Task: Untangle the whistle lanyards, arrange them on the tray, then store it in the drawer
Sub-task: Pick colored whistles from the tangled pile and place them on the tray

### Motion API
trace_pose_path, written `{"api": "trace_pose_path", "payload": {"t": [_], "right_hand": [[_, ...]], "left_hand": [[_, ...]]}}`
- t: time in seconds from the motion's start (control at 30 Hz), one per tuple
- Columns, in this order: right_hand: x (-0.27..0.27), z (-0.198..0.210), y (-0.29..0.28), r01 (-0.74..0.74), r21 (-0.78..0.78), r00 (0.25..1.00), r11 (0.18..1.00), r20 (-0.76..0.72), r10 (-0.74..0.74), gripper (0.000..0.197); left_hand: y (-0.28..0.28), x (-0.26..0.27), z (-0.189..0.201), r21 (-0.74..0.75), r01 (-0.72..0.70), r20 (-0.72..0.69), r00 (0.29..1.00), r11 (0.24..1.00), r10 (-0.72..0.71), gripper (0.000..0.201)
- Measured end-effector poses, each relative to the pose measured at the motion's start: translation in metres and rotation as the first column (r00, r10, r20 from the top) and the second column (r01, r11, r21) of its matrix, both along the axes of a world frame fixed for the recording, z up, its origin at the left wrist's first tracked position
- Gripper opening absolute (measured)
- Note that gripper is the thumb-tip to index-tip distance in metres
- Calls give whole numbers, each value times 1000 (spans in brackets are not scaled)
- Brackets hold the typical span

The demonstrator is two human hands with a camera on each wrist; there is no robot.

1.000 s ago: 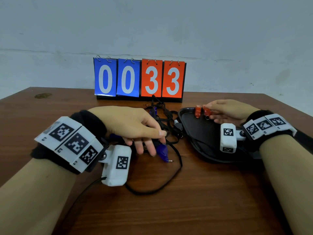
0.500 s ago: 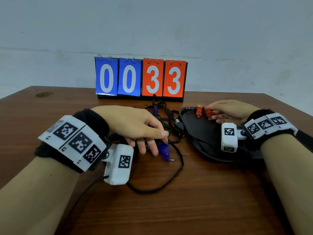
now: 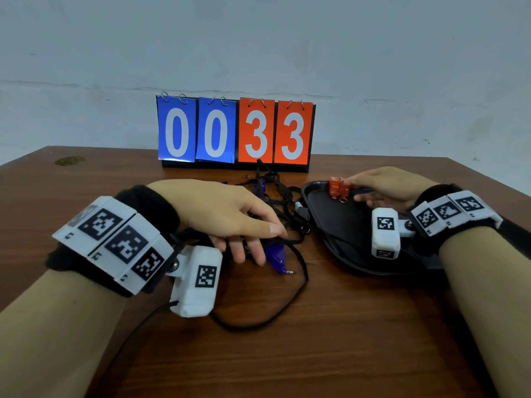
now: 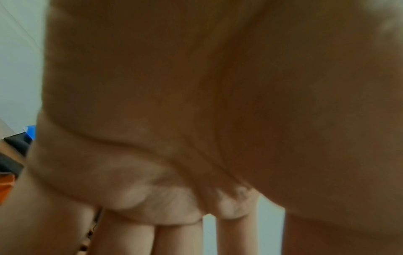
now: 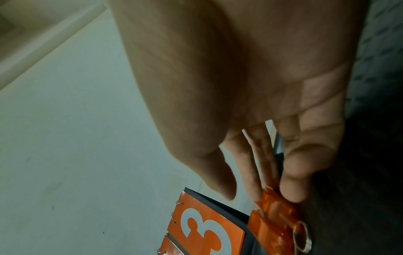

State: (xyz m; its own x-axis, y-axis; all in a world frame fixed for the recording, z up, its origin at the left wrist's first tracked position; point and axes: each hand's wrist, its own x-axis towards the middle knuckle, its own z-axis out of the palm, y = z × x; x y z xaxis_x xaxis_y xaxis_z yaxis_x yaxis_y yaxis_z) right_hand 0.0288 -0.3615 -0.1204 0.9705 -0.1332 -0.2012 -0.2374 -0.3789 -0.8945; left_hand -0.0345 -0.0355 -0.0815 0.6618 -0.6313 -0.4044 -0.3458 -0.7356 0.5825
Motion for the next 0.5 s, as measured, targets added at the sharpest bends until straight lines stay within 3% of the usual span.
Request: {"api": "trace_pose_path", "payload": {"t": [0.5], "right_hand": [[-2, 4, 5, -17, 28, 1000, 999, -9, 17, 31]], "left_hand": [[-2, 2, -2, 18, -34, 3, 999, 999, 34, 38]]}}
